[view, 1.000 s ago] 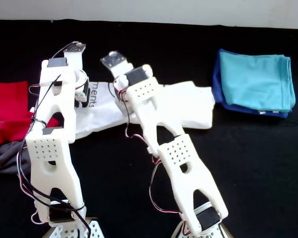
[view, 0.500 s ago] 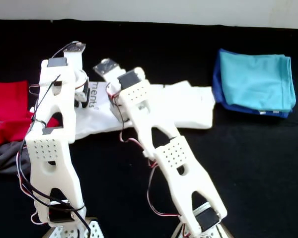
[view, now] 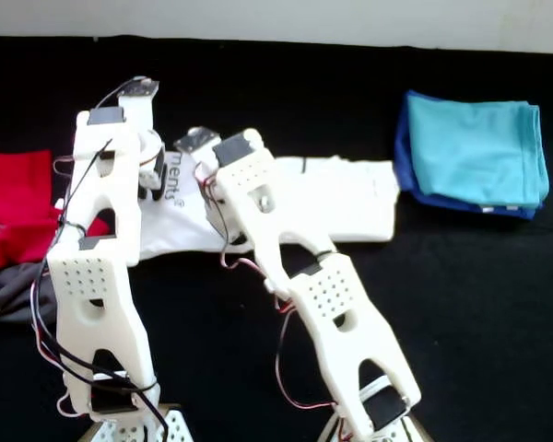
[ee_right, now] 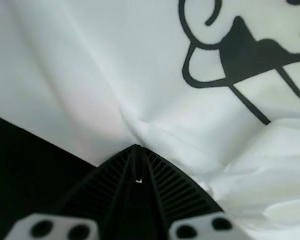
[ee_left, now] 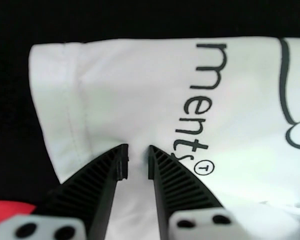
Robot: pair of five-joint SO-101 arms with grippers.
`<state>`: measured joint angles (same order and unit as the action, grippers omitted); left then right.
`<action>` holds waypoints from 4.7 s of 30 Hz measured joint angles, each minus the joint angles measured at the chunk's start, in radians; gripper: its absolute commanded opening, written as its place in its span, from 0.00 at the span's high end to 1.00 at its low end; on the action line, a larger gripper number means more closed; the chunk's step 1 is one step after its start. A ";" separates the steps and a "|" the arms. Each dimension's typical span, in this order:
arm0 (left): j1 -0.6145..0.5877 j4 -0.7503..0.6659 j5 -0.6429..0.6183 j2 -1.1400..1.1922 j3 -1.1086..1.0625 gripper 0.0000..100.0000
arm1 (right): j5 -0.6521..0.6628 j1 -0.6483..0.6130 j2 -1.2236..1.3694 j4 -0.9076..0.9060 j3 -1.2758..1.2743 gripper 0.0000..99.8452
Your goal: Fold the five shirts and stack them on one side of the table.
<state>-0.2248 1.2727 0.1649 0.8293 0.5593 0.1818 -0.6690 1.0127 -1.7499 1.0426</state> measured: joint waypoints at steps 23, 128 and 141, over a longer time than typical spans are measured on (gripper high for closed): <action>0.000 0.000 0.000 0.000 0.000 0.90 | 0.000 0.305 -0.018 -0.003 0.117 0.99; -0.008 0.485 -0.051 -0.172 0.331 0.99 | 0.189 0.911 -2.001 0.878 -2.354 0.99; 0.566 0.353 -0.051 -0.252 0.302 0.99 | 0.189 0.941 -2.008 1.082 -2.616 0.99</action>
<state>0.3414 1.6256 0.1143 0.5777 0.8615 0.3705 0.2716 -0.9958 -0.6682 -1.5735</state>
